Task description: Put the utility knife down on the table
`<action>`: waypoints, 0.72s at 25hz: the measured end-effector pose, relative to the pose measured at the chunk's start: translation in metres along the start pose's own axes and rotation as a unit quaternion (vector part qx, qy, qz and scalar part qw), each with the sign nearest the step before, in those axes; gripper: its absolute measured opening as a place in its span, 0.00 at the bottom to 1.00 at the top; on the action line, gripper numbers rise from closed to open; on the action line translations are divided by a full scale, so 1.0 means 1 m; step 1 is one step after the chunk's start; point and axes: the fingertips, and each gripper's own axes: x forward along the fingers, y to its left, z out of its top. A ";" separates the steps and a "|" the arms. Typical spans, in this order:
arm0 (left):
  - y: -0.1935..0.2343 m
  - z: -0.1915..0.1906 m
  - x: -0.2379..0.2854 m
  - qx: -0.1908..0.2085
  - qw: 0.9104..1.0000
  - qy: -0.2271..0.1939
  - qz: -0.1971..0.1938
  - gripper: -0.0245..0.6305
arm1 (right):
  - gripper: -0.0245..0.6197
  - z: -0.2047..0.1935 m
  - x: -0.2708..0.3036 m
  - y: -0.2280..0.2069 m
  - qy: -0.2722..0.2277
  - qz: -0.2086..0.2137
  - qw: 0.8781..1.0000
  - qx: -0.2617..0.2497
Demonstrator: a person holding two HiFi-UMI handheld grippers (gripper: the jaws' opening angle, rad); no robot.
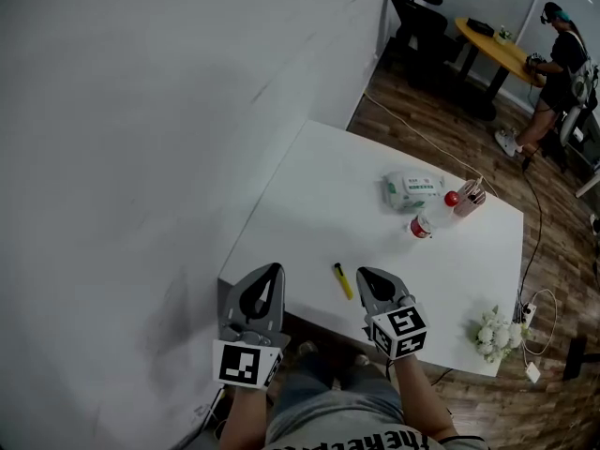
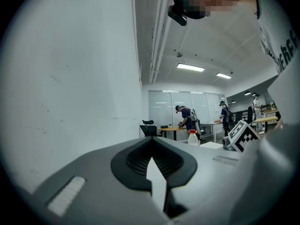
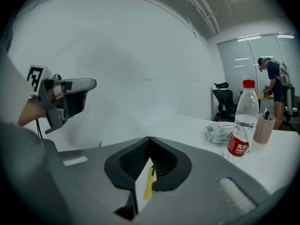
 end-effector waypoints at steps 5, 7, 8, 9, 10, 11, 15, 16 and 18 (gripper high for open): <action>-0.012 0.007 -0.001 0.001 1.000 -0.011 -0.005 0.06 | 0.04 0.017 -0.015 0.002 -0.026 0.003 1.000 -0.012; -0.016 0.007 -0.002 0.003 1.000 -0.009 -0.005 0.06 | 0.04 0.023 -0.021 0.002 -0.035 0.003 0.999 -0.016; -0.018 0.007 -0.002 0.005 1.000 -0.007 -0.005 0.06 | 0.04 0.026 -0.025 0.003 -0.040 0.004 0.999 -0.018; -0.021 0.007 -0.003 0.006 1.000 -0.007 -0.005 0.06 | 0.04 0.029 -0.028 0.003 -0.044 0.005 0.999 -0.019; -0.023 0.009 -0.003 0.008 1.000 -0.007 -0.005 0.06 | 0.04 0.032 -0.031 0.003 -0.049 0.006 0.999 -0.019; -0.025 0.010 -0.004 0.009 1.000 -0.008 -0.005 0.06 | 0.04 0.034 -0.035 0.003 -0.054 0.006 0.998 -0.019; -0.035 0.013 -0.006 0.010 1.000 -0.011 -0.005 0.06 | 0.04 0.044 -0.048 0.002 -0.068 0.006 0.997 -0.019; -0.037 0.013 -0.007 0.011 1.000 -0.011 -0.005 0.06 | 0.04 0.046 -0.051 0.002 -0.072 0.007 0.997 -0.019; -0.041 0.015 -0.009 0.011 1.000 -0.013 -0.004 0.06 | 0.04 0.050 -0.058 0.001 -0.079 0.008 0.997 -0.019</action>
